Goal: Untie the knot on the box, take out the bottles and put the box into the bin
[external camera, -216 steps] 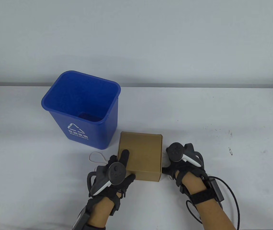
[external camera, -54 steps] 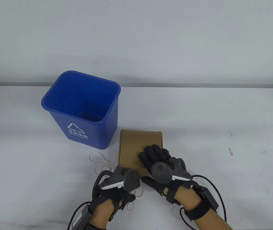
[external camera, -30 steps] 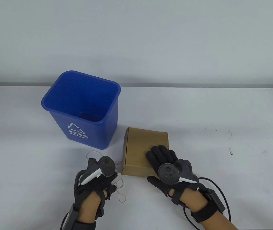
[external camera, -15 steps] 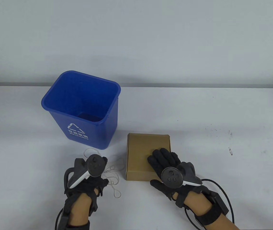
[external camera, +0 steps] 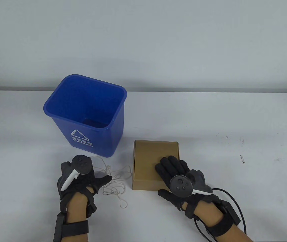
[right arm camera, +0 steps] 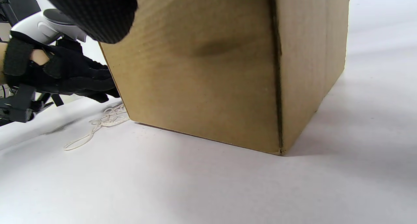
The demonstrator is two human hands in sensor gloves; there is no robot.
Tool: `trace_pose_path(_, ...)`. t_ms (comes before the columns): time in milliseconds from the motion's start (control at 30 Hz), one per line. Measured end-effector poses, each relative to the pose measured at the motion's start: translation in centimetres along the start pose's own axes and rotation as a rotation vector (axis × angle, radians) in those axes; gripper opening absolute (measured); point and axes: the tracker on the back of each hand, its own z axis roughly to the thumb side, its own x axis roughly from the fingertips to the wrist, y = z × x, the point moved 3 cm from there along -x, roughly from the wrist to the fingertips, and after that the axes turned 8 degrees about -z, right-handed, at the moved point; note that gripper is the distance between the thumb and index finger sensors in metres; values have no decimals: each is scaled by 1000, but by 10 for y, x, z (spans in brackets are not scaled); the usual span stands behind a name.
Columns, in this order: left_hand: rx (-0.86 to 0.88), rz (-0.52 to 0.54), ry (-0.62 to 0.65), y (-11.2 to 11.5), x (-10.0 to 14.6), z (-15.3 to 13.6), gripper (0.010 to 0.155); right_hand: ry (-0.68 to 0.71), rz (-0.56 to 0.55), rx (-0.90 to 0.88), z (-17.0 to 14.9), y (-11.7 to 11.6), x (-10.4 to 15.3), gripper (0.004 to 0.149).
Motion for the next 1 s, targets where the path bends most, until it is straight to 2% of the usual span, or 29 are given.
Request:
trace_pose_path(133,-7,-21,18,5,-11,1,113,3,-2,0,0,0,0,84)
trace_pose_path(467,-154,-264,148,28,-4,33,119,6,-3,4,0,0,-1,84)
trace_pose_path(700,-245,-277,201,36,0,49,116,6,-4,6,0,0,-1,84)
trace_pose_path(767,-218,-287,232,34,5,51,112,6,-4,6,0,0,-1,84)
trace_pose_path(833,-165,-234,274,25,11,52,109,6,-4,6,0,0,-1,84)
trace_pose_path(900,-162,-133,246,13,17,48,111,7,-3,6,0,0,-1,84)
trace_pose_path(933,-183,-119,222,12,17,46,114,7,-3,6,0,0,-1,84)
trace_pose_path(1000,-223,-179,188,17,13,44,118,8,-3,7,0,0,-1,84)
